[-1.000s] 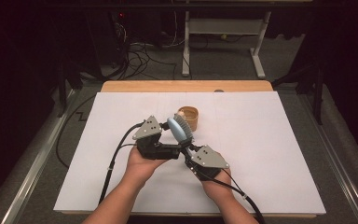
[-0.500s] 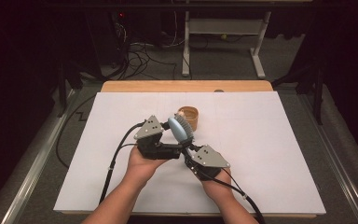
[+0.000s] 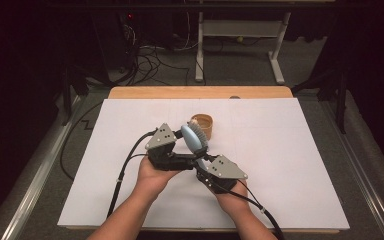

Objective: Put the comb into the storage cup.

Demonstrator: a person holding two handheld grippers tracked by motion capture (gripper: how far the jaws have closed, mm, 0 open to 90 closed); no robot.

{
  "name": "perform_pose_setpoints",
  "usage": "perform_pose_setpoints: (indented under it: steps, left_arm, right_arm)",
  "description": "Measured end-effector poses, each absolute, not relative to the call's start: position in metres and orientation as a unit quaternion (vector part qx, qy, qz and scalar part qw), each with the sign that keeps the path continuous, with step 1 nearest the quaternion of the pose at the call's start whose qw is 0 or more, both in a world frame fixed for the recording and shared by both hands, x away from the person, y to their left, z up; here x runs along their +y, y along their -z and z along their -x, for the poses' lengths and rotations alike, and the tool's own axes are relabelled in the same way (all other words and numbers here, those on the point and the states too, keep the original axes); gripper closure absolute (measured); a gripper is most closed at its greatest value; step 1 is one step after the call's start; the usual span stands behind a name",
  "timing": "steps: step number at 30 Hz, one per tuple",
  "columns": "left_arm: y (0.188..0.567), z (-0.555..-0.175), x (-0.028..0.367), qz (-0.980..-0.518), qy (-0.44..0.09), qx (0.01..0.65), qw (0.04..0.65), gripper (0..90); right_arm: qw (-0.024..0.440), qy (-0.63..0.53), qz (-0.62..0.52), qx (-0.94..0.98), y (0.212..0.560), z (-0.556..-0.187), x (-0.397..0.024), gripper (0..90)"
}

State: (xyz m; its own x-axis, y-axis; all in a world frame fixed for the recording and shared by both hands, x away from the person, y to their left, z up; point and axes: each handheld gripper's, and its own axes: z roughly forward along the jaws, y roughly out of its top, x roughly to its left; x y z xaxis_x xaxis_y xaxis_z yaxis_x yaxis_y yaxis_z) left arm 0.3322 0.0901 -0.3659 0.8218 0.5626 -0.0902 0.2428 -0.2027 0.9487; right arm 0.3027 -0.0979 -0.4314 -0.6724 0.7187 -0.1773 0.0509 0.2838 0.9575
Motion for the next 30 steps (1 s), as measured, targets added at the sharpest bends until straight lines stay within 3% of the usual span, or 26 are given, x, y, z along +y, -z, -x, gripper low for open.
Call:
perform_pose_setpoints:
  steps: [30]
  left_arm:
    - [0.36,-0.331,0.102,-0.753,-0.163,0.271,0.577,20.0]
  right_arm:
    - [0.269,-0.542,-0.274,0.748,0.434,-0.307,-0.098,20.8]
